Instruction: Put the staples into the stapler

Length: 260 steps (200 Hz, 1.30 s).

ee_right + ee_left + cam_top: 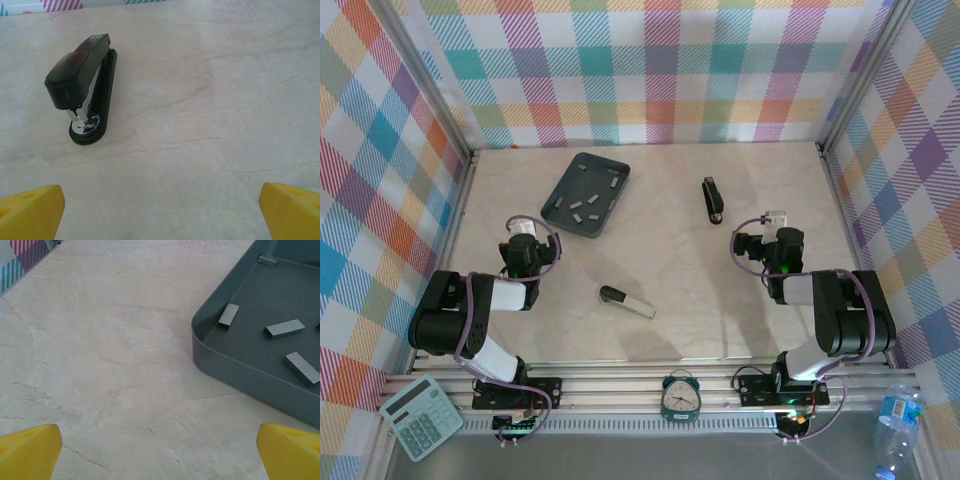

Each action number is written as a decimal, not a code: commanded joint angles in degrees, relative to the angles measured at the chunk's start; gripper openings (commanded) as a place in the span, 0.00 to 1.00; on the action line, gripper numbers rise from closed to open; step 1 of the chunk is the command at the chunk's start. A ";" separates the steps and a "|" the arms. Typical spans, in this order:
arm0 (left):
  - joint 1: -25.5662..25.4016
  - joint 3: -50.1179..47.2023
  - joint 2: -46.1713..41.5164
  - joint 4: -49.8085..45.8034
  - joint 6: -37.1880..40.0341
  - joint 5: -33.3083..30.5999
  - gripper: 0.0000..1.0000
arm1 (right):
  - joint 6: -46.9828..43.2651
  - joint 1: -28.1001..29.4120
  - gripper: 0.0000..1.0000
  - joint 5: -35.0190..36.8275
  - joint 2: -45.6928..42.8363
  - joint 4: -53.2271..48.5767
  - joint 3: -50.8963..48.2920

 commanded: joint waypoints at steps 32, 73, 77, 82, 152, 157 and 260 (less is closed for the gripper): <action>0.10 0.03 -0.38 2.01 0.02 0.40 1.00 | -0.43 -0.47 0.99 -1.07 -0.23 2.00 0.31; 0.07 0.07 -0.40 2.01 0.01 0.41 1.00 | -0.42 -0.47 0.99 -1.17 -0.24 1.97 0.31; 0.09 0.03 -0.35 2.07 -0.04 0.47 1.00 | -0.42 -0.47 0.99 -1.12 -0.23 2.01 0.31; 0.09 0.02 -0.41 2.02 0.03 0.40 1.00 | -0.43 -0.48 0.99 -1.11 -0.23 2.03 0.31; 0.11 0.08 -0.34 2.03 0.02 0.44 1.00 | -0.35 -0.54 0.99 -1.11 -0.23 1.90 0.40; 0.11 0.04 -0.38 2.03 -0.01 0.41 1.00 | -0.34 -0.55 0.99 -1.11 -0.23 1.91 0.40; -0.78 23.97 -23.13 -52.38 -11.21 10.01 0.96 | -1.39 8.01 0.99 -11.56 -19.62 -62.49 30.36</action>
